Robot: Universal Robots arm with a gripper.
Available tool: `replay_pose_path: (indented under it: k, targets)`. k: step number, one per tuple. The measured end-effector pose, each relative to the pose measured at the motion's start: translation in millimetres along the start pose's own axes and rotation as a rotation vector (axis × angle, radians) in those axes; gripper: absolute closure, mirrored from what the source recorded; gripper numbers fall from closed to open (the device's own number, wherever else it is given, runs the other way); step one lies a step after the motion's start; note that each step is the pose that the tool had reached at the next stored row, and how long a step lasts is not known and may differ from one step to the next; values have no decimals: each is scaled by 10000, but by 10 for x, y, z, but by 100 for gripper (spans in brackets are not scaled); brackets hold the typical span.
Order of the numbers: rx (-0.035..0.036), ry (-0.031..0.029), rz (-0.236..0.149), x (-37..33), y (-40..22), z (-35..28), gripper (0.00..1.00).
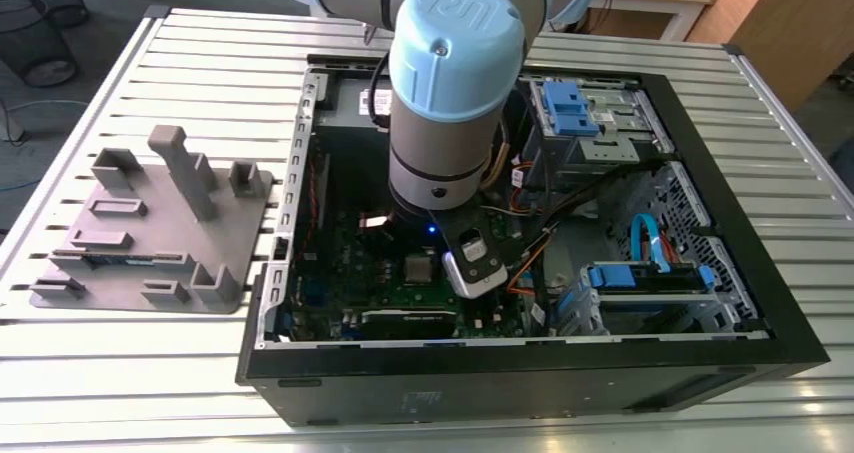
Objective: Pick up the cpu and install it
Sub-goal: 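Place the cpu into insertion slot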
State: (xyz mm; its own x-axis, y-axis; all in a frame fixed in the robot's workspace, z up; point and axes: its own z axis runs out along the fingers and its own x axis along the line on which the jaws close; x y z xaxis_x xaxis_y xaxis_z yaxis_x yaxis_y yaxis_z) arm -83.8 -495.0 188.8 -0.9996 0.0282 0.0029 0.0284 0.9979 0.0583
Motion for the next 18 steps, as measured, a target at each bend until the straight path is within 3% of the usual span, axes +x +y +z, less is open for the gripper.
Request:
replay_pose_path:
  k: [5, 6, 18]
  targets:
    - [-4, -2, -1, 0, 0, 3, 52]
    - [-3, -2, 0, 0, 0, 2, 46]
    - [-1, -9, 0, 40, -1, 1, 46]
